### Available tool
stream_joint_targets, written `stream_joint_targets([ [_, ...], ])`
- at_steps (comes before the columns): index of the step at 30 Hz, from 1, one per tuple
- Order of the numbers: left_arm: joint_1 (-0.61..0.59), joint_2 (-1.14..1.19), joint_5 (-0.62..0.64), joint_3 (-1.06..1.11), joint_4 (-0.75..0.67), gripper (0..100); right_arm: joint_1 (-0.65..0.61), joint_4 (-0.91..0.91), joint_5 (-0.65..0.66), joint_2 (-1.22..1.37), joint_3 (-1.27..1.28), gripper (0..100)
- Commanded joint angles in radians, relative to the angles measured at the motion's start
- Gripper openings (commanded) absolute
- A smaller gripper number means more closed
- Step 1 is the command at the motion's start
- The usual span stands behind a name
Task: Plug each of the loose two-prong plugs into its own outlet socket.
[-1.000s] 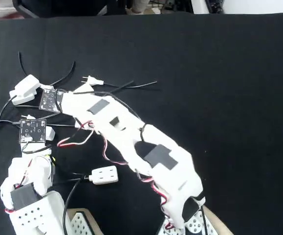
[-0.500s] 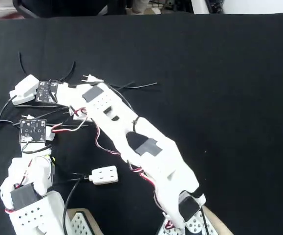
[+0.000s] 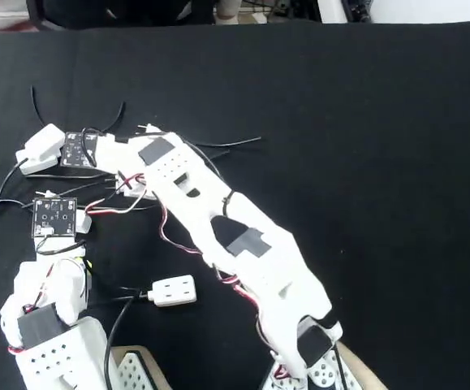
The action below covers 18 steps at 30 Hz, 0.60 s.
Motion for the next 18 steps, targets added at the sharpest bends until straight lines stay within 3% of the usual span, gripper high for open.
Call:
stream_joint_targets([
  [1,-0.01,-0.008,0.002,-0.005,-0.014,14,0.025,0.058,0.012,-0.015,0.012,1.1],
  [5,-0.01,-0.008,0.002,-0.005,-0.014,14,0.029,0.066,0.034,-0.096,0.097,1.1],
  [13,-0.004,-0.008,0.0,0.005,-0.02,14,0.055,-0.175,0.038,-0.44,0.522,1.1],
  [18,-0.002,-0.008,0.0,0.005,-0.021,14,0.107,-0.227,0.034,-0.65,0.671,1.1],
])
